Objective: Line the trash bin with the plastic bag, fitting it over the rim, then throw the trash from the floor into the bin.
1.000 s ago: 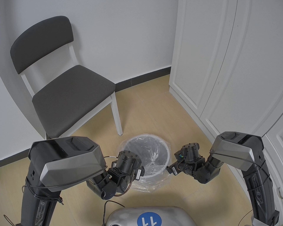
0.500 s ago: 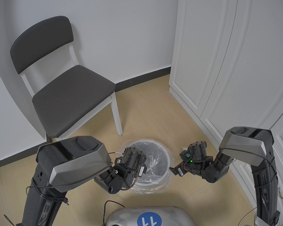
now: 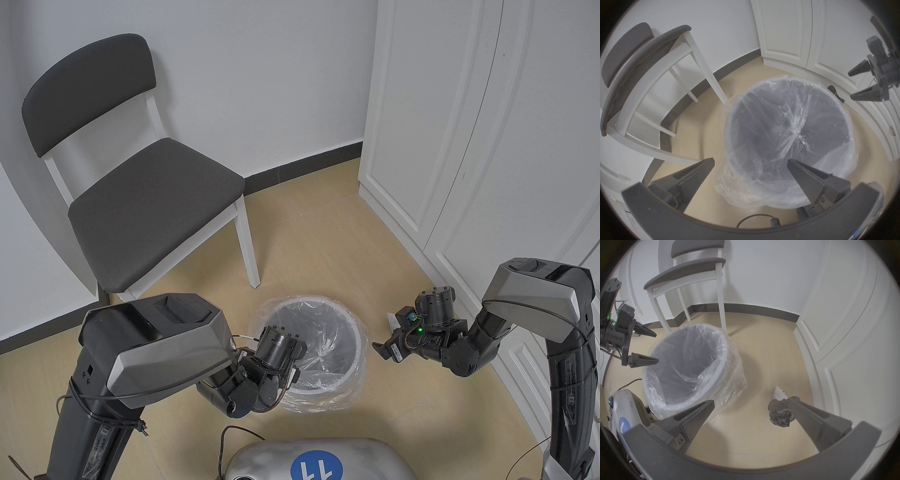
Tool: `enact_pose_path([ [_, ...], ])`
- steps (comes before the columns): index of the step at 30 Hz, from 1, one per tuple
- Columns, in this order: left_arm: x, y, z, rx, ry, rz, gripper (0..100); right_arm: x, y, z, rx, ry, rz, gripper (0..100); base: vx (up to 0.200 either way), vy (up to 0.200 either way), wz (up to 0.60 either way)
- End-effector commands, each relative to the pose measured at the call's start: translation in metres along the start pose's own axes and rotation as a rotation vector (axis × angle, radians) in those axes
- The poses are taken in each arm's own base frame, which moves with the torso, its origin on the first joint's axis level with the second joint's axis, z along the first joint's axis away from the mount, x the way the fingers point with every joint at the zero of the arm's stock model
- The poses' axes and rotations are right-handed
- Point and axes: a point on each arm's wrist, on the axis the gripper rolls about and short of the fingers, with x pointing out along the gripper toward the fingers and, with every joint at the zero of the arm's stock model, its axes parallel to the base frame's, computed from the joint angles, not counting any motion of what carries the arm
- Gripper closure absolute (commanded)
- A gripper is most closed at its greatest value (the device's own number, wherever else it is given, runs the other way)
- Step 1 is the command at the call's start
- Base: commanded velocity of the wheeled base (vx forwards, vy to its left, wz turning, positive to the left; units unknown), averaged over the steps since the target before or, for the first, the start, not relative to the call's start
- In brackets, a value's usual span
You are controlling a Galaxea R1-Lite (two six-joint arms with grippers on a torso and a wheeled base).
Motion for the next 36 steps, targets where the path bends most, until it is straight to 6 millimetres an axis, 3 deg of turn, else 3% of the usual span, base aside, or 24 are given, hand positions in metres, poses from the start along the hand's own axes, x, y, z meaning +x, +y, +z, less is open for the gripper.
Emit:
enact_pose_path([
  [1, -0.011, 0.005, -0.009, 0.013, 0.030, -0.001, 0, 0.006, -0.007, -0.010, -0.010, 0.023, -0.002, 0, 0.000, 0.000, 0.00],
  [15, -0.032, 0.008, -0.034, 0.014, 0.048, -0.016, 0, 0.017, -0.005, -0.024, -0.027, 0.056, 0.007, 0, 0.000, 0.000, 0.00],
  [23, -0.028, 0.011, -0.039, 0.026, 0.078, -0.016, 0, 0.018, -0.005, -0.025, -0.029, 0.059, 0.007, 0, 0.000, 0.000, 0.00],
  [36, 0.007, 0.021, -0.005, 0.012, 0.157, 0.002, 0, 0.020, -0.004, -0.026, -0.029, 0.059, 0.007, 0, 0.000, 0.000, 0.00],
])
